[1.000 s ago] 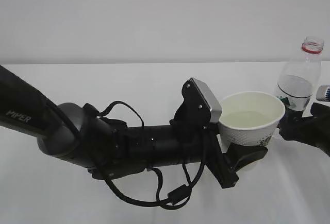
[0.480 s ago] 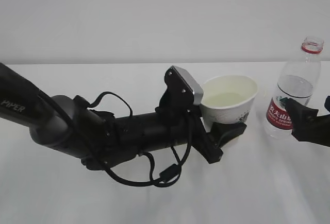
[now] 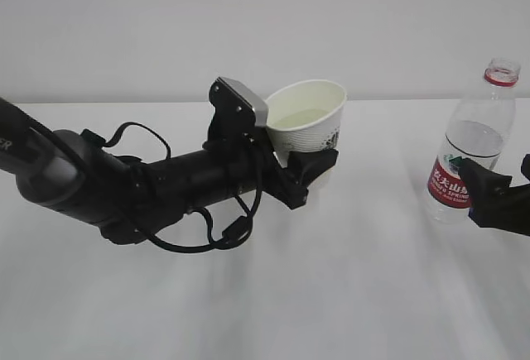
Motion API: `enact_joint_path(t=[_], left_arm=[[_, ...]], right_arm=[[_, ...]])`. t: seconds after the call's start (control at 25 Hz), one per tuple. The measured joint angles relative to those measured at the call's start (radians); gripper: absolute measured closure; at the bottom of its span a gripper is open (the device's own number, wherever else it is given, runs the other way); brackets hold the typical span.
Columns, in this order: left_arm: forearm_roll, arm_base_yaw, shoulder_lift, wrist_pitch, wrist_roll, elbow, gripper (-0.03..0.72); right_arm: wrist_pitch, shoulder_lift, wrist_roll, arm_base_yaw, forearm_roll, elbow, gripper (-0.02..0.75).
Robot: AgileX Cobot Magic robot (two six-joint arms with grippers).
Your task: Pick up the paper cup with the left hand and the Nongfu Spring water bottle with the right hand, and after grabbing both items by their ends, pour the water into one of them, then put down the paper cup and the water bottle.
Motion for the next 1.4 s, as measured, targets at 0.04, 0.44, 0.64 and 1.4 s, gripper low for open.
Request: enact_joint_path(t=[0.04, 0.44, 0.64, 1.4], left_arm=[[0.000, 0.013, 0.000, 0.000, 0.000, 0.000, 0.190], [0.000, 0.141, 0.000, -0.066, 0.002, 0.071, 0.190], [-0.001, 0.215, 0.000, -0.123, 0.002, 0.120, 0.190], [-0.144, 0.391, 0.000, -0.130, 0.096, 0.280, 0.190]], right_arm=[[0.000, 0.000, 0.000, 0.000, 0.000, 0.000, 0.097], [-0.002, 0.000, -0.018, 0.000, -0.011, 0.000, 0.108], [-0.002, 0.000, -0.019, 0.000, -0.011, 0.000, 0.109], [-0.002, 0.000, -0.022, 0.000, -0.016, 0.000, 0.126]])
